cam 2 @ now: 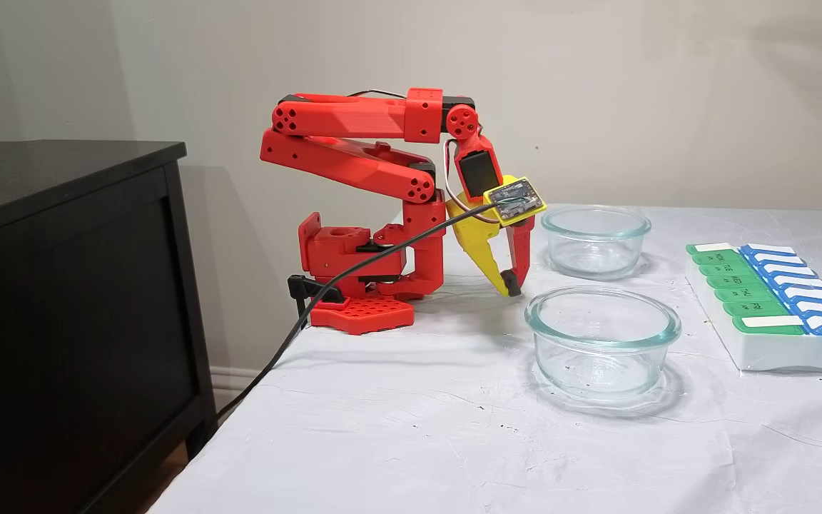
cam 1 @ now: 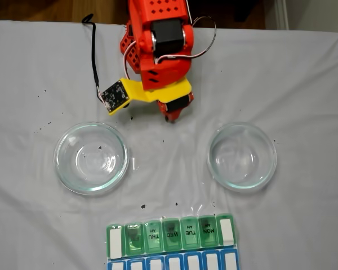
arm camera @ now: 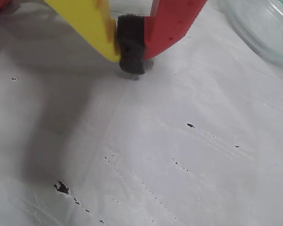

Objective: Sort medicines into box.

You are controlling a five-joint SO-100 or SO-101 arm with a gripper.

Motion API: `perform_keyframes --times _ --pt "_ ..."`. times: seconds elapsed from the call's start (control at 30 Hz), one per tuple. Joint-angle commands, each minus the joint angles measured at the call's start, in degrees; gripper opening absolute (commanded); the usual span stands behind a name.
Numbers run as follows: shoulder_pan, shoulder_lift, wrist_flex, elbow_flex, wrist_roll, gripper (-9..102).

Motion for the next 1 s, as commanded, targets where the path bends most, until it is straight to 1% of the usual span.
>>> perform_keyframes --times 0.0,0.17,0.97 --pt "0.4 1.5 -0.7 -0.7 0.4 3" --pt "0.5 1.5 -0.7 -0.7 0.5 0" --pt "0.5 1.5 -0.7 -0.7 0.5 0"
